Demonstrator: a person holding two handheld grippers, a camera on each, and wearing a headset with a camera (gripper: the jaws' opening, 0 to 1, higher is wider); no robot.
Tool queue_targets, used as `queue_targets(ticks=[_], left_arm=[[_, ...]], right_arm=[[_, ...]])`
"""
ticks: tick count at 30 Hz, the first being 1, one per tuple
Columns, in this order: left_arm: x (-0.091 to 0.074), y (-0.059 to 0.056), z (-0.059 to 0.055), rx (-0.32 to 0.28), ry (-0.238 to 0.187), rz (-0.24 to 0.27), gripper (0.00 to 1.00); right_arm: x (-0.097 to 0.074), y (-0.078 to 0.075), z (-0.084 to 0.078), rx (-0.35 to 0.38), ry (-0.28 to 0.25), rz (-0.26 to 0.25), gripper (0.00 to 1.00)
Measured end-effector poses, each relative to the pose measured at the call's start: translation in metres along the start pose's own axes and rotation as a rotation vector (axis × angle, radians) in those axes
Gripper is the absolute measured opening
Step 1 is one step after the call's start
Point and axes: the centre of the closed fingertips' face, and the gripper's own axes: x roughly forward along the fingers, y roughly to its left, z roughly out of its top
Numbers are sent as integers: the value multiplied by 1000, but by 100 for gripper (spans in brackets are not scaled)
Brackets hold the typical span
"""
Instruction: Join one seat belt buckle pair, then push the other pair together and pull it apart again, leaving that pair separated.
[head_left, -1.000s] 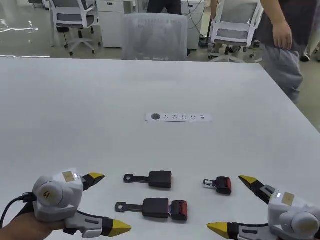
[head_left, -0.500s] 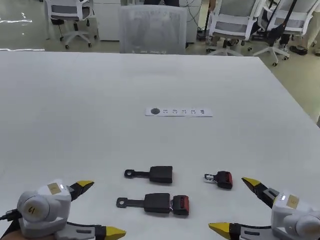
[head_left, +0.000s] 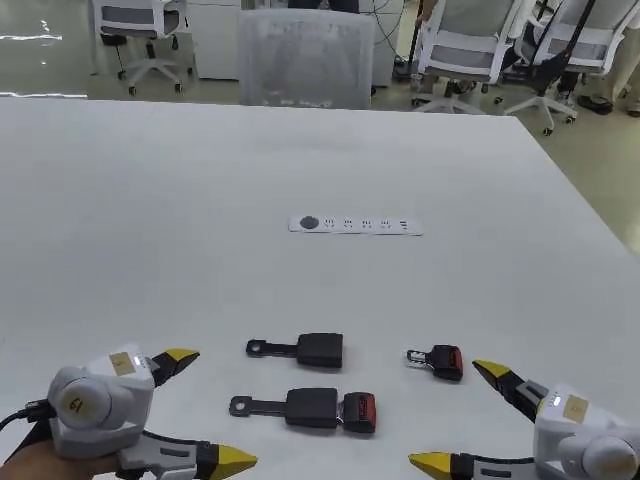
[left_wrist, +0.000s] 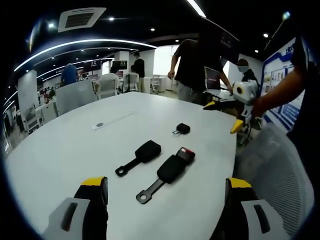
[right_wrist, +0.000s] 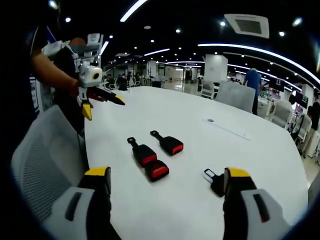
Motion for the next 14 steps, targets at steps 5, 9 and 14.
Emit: queue_targets(ticks=[5,9,14], left_arm=[[-3,1,0,-11,-11,8,100],[-5,-1,0,-17,-15,13,100],[-6,-1,-3,-23,-5,17,100]], right_arm=[[1,2,-3,13,4,5,95],[0,5,-3,15,1,9,95],[-2,7,-4,11,9,13,94]])
